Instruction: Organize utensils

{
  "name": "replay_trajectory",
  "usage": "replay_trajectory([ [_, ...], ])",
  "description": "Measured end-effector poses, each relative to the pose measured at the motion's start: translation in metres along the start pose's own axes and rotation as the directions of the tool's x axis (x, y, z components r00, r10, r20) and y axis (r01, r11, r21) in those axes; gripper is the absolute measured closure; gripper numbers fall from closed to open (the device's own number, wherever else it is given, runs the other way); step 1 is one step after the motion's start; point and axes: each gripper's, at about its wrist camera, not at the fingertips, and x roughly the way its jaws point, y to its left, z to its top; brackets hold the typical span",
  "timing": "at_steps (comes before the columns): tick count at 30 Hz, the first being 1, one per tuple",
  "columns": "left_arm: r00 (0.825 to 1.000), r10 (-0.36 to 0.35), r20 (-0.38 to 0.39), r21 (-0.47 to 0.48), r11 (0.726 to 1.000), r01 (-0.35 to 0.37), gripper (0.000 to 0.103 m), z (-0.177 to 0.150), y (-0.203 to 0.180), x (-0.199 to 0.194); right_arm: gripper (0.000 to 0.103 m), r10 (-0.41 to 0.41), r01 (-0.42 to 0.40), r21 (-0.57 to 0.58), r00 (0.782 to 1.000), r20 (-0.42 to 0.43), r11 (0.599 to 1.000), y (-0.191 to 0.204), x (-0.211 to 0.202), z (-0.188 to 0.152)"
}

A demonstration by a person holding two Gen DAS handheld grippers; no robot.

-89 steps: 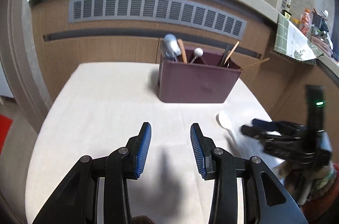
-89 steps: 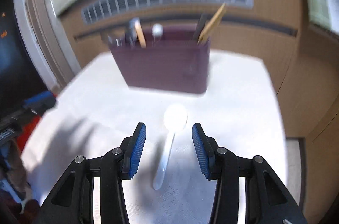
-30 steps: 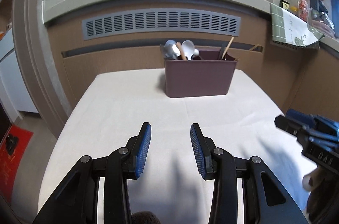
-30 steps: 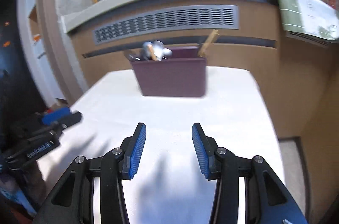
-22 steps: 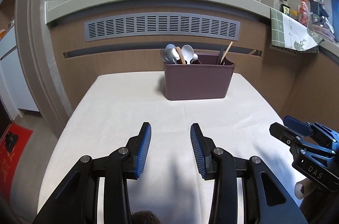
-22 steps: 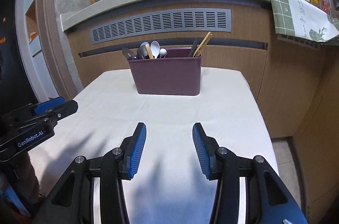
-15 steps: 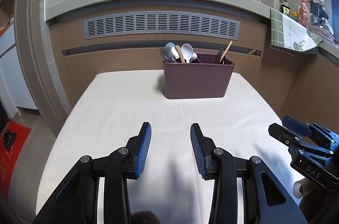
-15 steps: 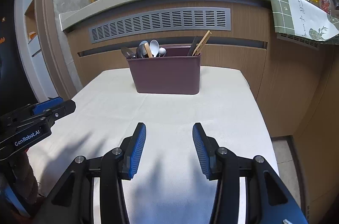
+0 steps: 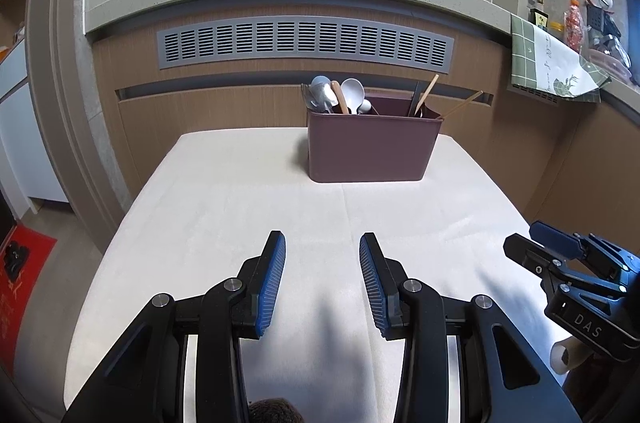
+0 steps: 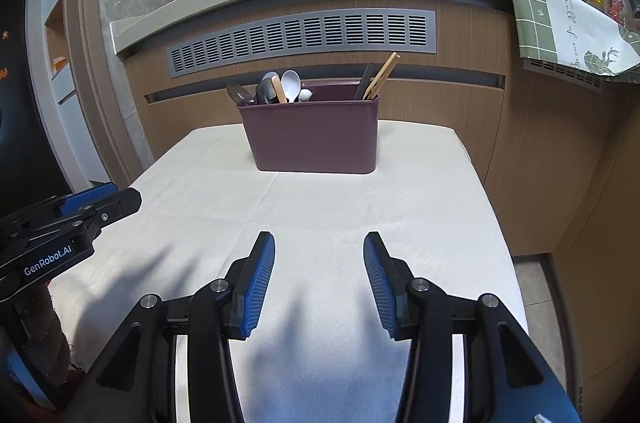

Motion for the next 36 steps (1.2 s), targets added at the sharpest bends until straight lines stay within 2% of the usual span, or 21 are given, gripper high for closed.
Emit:
replay_trajectory([
  [36, 0.999, -0.023, -0.027, 0.012, 1.0, 0.023, 0.063, -0.0012, 0.0011, 0.0067, 0.059, -0.04, 0.04, 0.005, 0.999, 0.023, 0.999, -0.0053, -0.0035, 0.0043],
])
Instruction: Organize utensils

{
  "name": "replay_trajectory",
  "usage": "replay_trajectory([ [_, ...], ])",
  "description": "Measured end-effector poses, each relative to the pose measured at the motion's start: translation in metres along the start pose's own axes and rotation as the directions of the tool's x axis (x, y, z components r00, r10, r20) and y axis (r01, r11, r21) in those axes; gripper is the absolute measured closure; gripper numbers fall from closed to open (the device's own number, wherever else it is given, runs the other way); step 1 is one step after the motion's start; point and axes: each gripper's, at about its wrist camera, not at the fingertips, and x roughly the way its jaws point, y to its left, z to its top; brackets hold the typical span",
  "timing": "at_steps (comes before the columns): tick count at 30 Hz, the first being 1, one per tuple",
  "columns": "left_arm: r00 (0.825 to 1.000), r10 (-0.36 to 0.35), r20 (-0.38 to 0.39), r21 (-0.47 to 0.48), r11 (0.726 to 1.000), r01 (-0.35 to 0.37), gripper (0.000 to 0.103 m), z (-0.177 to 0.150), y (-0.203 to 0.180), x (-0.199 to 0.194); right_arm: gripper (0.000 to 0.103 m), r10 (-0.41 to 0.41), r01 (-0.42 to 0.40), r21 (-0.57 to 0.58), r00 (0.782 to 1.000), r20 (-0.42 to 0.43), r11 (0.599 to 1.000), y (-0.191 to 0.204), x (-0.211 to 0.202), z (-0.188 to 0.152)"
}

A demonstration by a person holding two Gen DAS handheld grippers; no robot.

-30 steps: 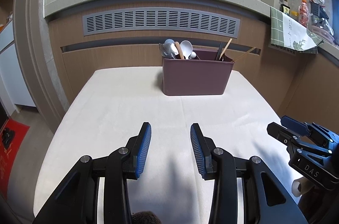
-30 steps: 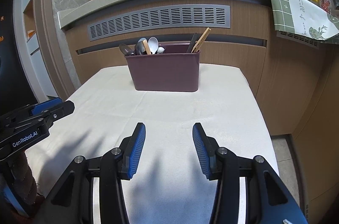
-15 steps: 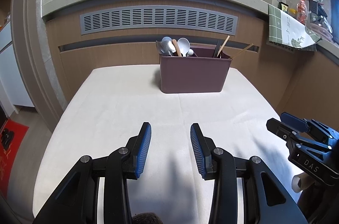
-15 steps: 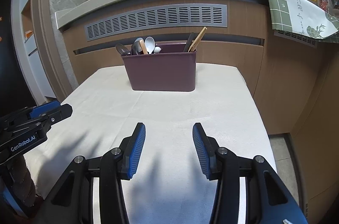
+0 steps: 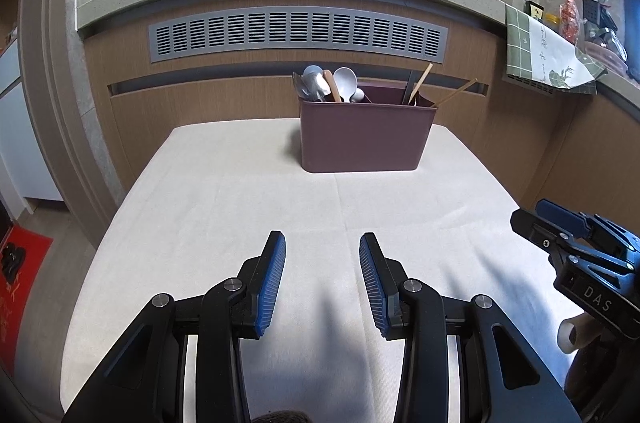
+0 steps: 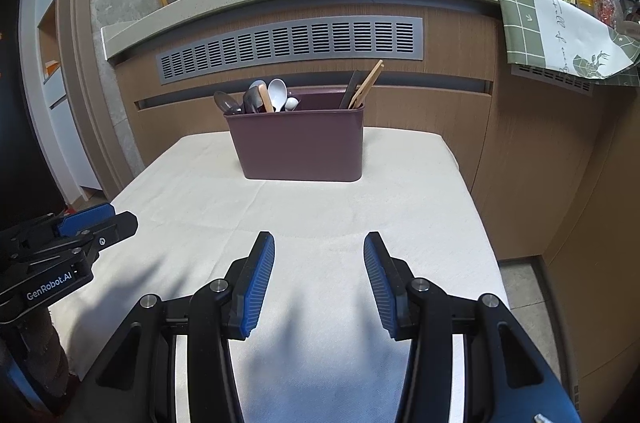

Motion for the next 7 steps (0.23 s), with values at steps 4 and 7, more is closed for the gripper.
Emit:
replay_trajectory([
  [4, 1.0, 0.002, -0.002, -0.008, 1.0, -0.002, 0.063, 0.0007, 0.0035, 0.0018, 0.059, 0.001, -0.001, -0.001, 1.0, 0.003, 1.0, 0.0004, -0.0006, 0.0008],
  [7, 1.0, 0.008, 0.002, -0.026, 1.0, -0.008, 0.063, 0.0009, 0.0079, 0.0017, 0.059, 0.0, 0.0, -0.004, 1.0, 0.004, 1.0, 0.0019, -0.001, 0.001],
])
